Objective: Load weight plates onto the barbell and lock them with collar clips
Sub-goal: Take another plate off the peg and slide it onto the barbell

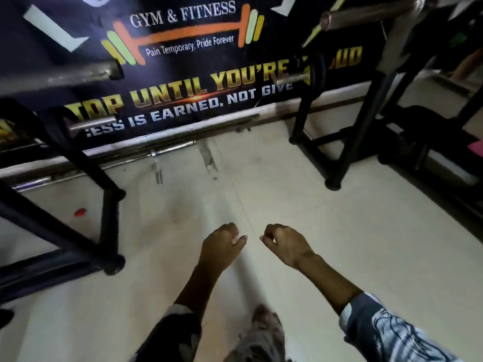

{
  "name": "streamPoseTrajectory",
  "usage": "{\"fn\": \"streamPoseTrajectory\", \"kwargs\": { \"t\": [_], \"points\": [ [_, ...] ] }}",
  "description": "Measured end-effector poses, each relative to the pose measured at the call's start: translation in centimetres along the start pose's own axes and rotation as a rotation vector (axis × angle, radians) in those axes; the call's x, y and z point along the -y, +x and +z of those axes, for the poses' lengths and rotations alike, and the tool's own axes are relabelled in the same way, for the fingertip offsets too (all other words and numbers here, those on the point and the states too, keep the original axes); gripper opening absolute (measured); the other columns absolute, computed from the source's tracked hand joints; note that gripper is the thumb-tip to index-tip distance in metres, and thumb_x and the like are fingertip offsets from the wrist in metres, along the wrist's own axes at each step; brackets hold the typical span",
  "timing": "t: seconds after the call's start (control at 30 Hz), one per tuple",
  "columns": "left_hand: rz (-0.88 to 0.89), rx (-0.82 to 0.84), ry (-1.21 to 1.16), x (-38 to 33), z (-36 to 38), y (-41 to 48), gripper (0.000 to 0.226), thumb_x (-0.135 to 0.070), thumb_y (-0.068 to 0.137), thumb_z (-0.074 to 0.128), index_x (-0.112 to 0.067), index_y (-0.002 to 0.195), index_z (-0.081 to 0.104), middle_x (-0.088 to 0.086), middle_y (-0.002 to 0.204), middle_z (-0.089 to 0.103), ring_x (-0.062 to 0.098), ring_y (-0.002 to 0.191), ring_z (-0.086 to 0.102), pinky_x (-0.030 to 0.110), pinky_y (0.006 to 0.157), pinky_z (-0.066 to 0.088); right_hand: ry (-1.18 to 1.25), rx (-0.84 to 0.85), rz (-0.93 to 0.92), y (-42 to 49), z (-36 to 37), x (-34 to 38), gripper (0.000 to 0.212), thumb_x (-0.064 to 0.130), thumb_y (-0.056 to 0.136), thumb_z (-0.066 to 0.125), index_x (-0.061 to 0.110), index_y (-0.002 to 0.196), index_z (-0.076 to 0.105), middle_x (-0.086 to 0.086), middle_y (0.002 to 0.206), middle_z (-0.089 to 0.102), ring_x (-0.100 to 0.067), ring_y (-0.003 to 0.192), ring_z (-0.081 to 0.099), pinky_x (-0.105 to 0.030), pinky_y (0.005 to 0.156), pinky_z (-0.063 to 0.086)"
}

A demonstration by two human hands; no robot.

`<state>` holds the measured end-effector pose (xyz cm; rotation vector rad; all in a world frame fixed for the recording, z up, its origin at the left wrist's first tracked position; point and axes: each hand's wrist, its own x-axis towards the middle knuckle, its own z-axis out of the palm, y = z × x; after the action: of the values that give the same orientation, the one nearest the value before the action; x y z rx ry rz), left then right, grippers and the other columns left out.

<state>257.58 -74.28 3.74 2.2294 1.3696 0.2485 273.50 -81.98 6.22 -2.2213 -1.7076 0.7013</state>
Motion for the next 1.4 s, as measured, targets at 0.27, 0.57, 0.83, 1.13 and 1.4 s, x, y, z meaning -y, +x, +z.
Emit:
{"fn": "streamPoseTrajectory", "kwargs": {
  "t": [0.27,0.57,0.83,1.13,1.4],
  "points": [
    [-0.029,-0.061,0.070,0.1,-4.9,21.8,0.030,-0.045,0.089,0.055,-0.016,0.096,0.058,0.000,0.095,0.065,0.018,0.087,0.062,0.022,0.068,0.039,0.035,-0.002,-0.075,23.1,-8.4,-0.5,0.026,0.032,0.095,0.045,0.011,0.100,0.058,-0.008,0.106,0.065,-0.026,0.096,0.060,-0.030,0.075,0.044],
    [-0.323,-0.198,0.015,4.6,-9.7,42.3,0.029,-0.042,0.088,0.059,-0.014,0.096,0.060,0.002,0.095,0.066,0.020,0.089,0.061,0.025,0.069,0.040,0.013,0.137,-0.305,49.4,-12.7,1.9,0.026,0.028,0.094,0.047,0.004,0.095,0.057,-0.014,0.099,0.064,-0.029,0.093,0.058,-0.028,0.069,0.035],
    [-0.687,-0.365,-0.111,12.6,-15.2,53.0,0.025,-0.044,0.087,0.058,-0.019,0.090,0.059,-0.003,0.092,0.066,0.018,0.087,0.062,0.031,0.074,0.046,-0.074,0.359,-0.582,68.4,-12.0,10.5,0.028,0.028,0.094,0.047,0.002,0.095,0.059,-0.015,0.097,0.066,-0.029,0.092,0.061,-0.036,0.079,0.049],
    [-0.967,-0.572,-0.230,27.8,-22.5,62.1,0.022,-0.041,0.087,0.059,-0.019,0.089,0.060,0.001,0.092,0.067,0.024,0.088,0.063,0.034,0.076,0.050,-0.188,0.514,-0.815,86.0,-6.2,25.9,0.029,0.033,0.094,0.048,0.009,0.105,0.059,-0.009,0.108,0.067,-0.024,0.102,0.061,-0.031,0.081,0.045],
    [-1.212,-0.780,-0.320,37.9,-29.4,65.1,0.023,-0.039,0.087,0.061,-0.017,0.096,0.063,-0.001,0.096,0.069,0.021,0.091,0.065,0.030,0.076,0.049,-0.162,0.665,-0.983,96.8,-0.3,40.9,0.021,0.026,0.090,0.053,0.008,0.095,0.062,-0.012,0.098,0.069,-0.027,0.092,0.063,-0.031,0.073,0.046]
  ]
}}
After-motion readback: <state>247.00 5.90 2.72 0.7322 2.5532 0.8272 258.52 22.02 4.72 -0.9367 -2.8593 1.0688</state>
